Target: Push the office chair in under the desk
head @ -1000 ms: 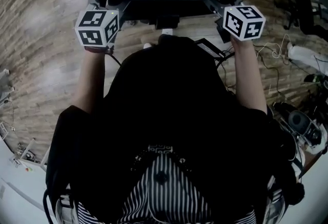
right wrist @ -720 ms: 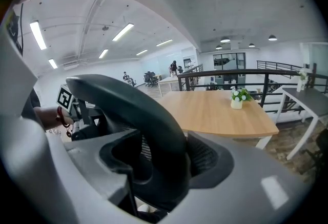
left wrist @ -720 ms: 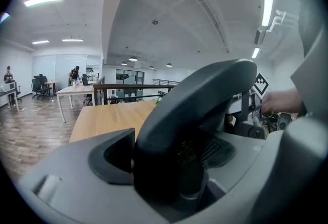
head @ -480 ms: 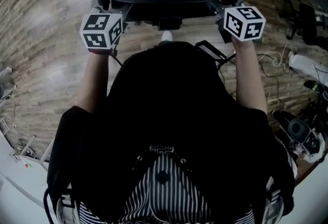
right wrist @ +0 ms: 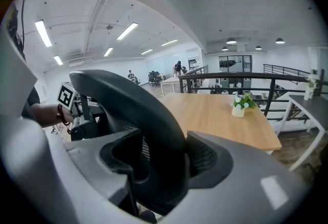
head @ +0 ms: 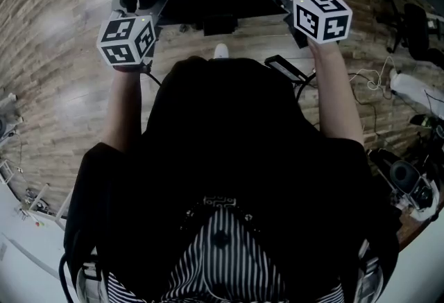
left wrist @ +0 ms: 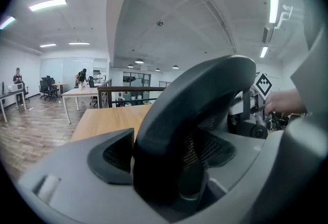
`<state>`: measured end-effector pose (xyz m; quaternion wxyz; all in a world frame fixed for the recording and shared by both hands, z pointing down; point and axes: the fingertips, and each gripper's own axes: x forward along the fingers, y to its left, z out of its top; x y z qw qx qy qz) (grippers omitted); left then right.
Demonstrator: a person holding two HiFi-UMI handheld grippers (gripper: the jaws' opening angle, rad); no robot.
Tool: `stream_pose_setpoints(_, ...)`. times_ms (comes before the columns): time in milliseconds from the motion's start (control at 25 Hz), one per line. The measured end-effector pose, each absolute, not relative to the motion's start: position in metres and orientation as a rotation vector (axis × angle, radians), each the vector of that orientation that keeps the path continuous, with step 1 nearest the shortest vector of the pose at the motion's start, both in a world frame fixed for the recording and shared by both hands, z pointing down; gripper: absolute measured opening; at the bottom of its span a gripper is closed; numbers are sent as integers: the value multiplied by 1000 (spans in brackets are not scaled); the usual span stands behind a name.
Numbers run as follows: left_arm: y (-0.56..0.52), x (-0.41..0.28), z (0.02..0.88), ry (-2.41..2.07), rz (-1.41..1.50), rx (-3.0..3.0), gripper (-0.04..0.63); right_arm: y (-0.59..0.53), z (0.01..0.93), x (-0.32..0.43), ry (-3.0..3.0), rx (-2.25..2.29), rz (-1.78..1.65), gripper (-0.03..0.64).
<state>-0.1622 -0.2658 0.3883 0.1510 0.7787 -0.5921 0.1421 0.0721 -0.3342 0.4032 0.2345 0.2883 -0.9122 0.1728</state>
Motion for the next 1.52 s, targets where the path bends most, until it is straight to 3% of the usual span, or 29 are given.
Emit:
stream_pose_setpoints(760,-311,-172,379,-1711,397,2258,373,-379,394,63,-2501,808,482,273)
stream_pose_setpoints(1520,-432,-193,386,-1641,403,2322,373,-487,402,45,-2458,886,523,273)
